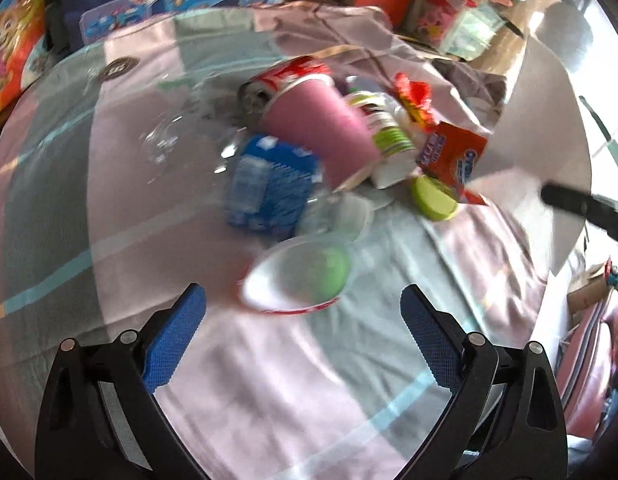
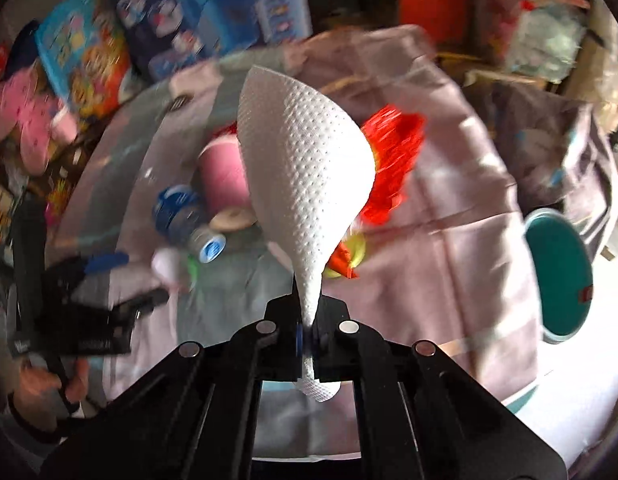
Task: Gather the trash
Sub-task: 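Grasp the white paper towel with the right tool while the left tool grasps the orange snack wrapper, then carry the paper towel and wrapper to the teal bucket and release both, then move both tools back to the table toward the water bottle and pink cup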
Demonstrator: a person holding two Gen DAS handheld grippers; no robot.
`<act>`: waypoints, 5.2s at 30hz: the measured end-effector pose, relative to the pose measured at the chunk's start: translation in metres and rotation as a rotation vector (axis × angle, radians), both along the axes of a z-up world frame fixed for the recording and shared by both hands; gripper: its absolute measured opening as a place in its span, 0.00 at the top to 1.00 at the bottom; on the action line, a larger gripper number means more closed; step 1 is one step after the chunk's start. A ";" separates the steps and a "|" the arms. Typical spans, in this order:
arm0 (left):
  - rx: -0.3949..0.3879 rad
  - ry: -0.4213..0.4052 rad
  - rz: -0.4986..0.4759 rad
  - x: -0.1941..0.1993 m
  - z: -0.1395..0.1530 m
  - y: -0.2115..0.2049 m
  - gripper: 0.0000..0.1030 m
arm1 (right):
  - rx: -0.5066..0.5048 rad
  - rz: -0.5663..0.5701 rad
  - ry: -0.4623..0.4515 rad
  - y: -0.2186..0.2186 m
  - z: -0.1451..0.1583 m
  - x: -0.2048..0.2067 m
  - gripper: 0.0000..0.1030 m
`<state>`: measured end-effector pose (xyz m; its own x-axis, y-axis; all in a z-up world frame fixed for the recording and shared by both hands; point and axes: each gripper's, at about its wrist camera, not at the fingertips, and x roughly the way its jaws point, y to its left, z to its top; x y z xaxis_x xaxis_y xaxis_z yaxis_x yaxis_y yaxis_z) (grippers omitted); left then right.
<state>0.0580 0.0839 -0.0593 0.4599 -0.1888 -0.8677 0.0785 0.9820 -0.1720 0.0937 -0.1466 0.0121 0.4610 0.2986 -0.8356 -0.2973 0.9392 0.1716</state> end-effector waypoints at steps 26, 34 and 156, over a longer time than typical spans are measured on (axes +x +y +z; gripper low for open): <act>0.121 -0.040 -0.197 0.078 0.009 -0.146 0.05 | 0.132 -0.206 0.050 -0.146 -0.037 0.021 0.97; 0.140 -0.063 -0.235 0.091 0.008 -0.166 0.72 | 0.153 -0.221 0.071 -0.157 -0.050 0.033 0.97; -0.173 0.051 0.264 0.062 -0.003 0.069 0.05 | 0.001 -0.046 0.254 -0.002 -0.036 0.100 0.17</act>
<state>0.1199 0.1524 -0.0626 0.4698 -0.2158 -0.8560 -0.1879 0.9230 -0.3359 0.1938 -0.1491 -0.0242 0.2492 0.2828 -0.9262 -0.2016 0.9506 0.2361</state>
